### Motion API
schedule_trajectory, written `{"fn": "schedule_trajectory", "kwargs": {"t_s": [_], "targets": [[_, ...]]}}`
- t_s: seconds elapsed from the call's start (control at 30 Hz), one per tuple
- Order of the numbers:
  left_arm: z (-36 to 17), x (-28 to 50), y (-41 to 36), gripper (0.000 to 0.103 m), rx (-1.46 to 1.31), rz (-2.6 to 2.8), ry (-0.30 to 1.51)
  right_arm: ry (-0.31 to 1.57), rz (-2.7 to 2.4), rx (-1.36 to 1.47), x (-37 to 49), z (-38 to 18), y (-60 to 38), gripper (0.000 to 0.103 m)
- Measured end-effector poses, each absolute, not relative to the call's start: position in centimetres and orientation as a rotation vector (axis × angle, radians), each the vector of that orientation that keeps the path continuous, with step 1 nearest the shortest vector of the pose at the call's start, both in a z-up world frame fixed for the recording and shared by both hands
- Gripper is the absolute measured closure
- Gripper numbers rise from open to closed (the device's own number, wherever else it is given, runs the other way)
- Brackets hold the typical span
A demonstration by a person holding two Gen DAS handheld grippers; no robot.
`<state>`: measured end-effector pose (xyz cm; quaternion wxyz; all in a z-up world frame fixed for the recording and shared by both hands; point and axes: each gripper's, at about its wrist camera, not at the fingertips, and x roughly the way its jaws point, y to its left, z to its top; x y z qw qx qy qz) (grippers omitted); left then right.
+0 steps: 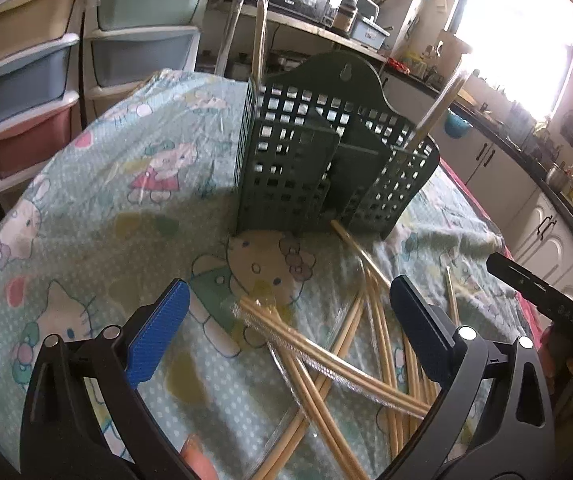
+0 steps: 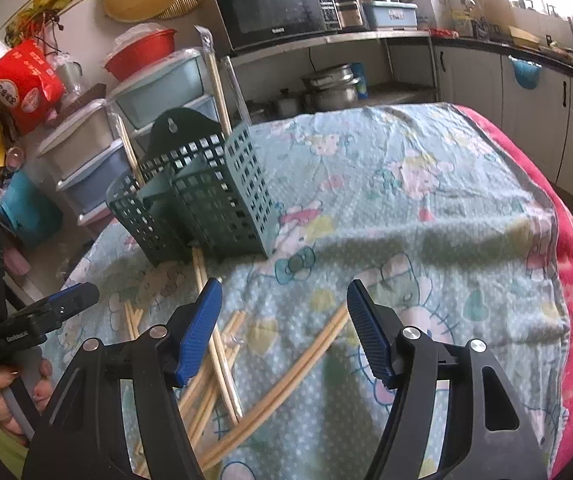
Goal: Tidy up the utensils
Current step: 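Move both grippers back down to the chopstick pile beside the caddy, then close the right gripper on a chopstick while the left gripper grasps another chopstick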
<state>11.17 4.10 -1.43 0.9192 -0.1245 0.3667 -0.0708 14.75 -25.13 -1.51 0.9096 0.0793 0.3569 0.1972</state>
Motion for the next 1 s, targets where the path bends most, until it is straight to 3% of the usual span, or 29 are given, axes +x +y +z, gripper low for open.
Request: {"fn": "schedule_trajectory", "kwargs": {"t_s": [0.33, 0.5, 0.77, 1.0], "targets": [[-3.6, 11.1, 4.5, 0.013, -0.318, -0.195, 0.842, 0.796, 0.413, 0.170, 14.8, -3.1, -24.9, 0.041], [-4.9, 11.8, 5.4, 0.032, -0.433, -0.246, 0.899, 0.817, 0.409, 0.169, 15.0, -3.5, -24.8, 0.045], [-6.0, 13.1, 6.6, 0.044, -0.533, -0.242, 0.925, 0.883, 0.385, 0.190, 16.2, -4.9, -25.2, 0.051], [-6.2, 14.3, 7.3, 0.061, -0.551, -0.210, 0.923, 0.953, 0.361, 0.210, 18.0, -6.0, -25.7, 0.056]]}}
